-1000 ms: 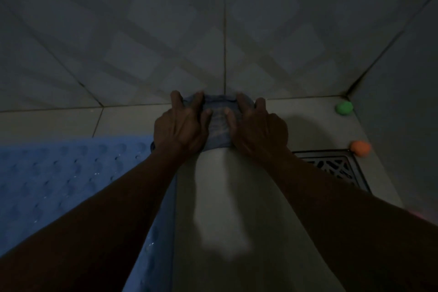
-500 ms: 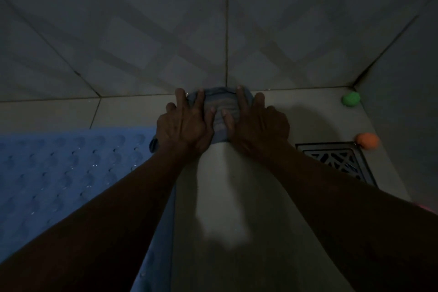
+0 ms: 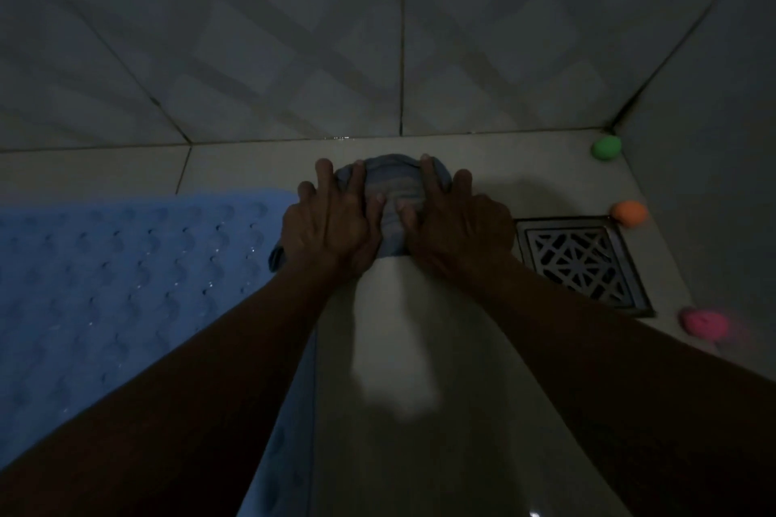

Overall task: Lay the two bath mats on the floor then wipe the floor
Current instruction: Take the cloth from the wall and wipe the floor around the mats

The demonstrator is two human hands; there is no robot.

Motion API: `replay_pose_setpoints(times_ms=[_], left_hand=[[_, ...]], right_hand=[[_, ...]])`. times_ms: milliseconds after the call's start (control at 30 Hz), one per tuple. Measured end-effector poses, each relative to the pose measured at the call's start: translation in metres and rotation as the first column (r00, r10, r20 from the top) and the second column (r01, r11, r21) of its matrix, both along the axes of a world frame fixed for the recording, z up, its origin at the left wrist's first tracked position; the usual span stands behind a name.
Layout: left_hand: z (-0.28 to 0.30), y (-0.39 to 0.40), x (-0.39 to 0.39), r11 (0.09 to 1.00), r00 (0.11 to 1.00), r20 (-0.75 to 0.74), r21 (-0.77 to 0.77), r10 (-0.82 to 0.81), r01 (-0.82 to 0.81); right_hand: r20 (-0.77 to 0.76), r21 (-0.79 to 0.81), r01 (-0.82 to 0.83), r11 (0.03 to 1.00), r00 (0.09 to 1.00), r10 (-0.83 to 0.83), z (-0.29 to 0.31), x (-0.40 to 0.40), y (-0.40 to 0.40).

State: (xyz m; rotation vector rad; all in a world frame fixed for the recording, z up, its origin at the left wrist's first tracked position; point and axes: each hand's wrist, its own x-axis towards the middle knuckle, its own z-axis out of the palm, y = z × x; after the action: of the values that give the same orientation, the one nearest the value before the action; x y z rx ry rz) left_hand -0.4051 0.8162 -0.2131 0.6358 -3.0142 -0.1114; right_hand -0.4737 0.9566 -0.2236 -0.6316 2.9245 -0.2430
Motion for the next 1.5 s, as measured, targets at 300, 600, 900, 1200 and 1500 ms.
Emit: replay_pose_setpoints(times_ms=[300,600,900,1200,1500], left_hand=[[0.000,0.026,0.051,0.999,0.999,0.044,-0.037,0.018,-0.016],[-0.002,0.048,0.119,0.997,0.998,0.061,0.081,0.014,-0.019],[0.005,0.076,0.187,0.996,0.991,0.131,0.085,0.010,-0.021],[0.007,0.098,0.233,1.000,0.987,0.160,-0.018,0.023,-0.020],[0.010,0.133,0.285,0.995,0.971,0.225,-0.079,0.079,-0.062]], right_hand=[[0.015,0.020,0.004,1.000,1.000,-0.005,0.002,0.054,0.025],[0.024,0.076,0.014,0.997,1.000,-0.016,0.009,0.123,0.049],[-0.017,0.093,0.030,0.995,0.999,-0.028,0.013,0.192,0.076],[0.100,0.002,-0.002,1.000,0.995,0.002,0.014,0.237,0.100],[0.061,-0.005,-0.026,1.000,0.998,0.026,0.016,0.294,0.129]])
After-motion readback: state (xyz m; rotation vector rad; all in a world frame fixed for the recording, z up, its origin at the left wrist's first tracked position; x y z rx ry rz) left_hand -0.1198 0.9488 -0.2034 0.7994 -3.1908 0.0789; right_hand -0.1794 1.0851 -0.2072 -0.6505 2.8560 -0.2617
